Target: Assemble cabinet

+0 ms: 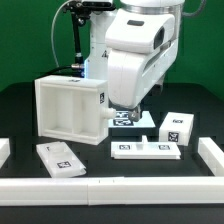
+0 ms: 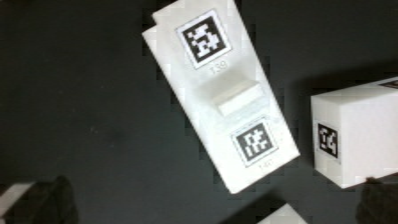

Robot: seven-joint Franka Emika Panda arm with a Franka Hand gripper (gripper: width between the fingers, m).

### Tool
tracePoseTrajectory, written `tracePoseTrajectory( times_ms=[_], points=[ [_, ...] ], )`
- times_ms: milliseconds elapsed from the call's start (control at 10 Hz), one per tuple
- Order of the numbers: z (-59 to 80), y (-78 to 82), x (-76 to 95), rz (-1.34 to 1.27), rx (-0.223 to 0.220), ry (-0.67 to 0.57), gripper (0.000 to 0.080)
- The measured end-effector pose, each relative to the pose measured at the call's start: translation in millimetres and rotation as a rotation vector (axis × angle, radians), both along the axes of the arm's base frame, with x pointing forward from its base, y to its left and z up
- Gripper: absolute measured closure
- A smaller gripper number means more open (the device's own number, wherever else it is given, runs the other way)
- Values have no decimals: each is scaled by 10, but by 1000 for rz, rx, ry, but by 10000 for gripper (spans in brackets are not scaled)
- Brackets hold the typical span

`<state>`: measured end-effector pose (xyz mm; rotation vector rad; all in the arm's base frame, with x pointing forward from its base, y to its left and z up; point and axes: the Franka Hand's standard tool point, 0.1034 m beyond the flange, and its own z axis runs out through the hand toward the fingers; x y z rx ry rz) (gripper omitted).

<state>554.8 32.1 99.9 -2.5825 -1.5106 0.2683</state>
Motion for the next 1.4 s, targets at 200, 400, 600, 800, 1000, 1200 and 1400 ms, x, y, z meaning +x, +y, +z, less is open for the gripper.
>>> tracePoseTrajectory(
  times_ms=[200,400,600,800,1000,1200,1400],
  points=[
    [-1,-3,0,0,0,0,2],
    [-5,-8,-2,-1,-1,0,2],
    [-26,-42,-30,-162,-24,-132,2],
    [-63,-23,-113,-200,-25,-180,2],
    [-39,-60,-71,-197,-24,-181,2],
    [-45,-59,-75,-196,-24,-179,2],
    [-58,1,-40,-376,-31,-220,2]
  ],
)
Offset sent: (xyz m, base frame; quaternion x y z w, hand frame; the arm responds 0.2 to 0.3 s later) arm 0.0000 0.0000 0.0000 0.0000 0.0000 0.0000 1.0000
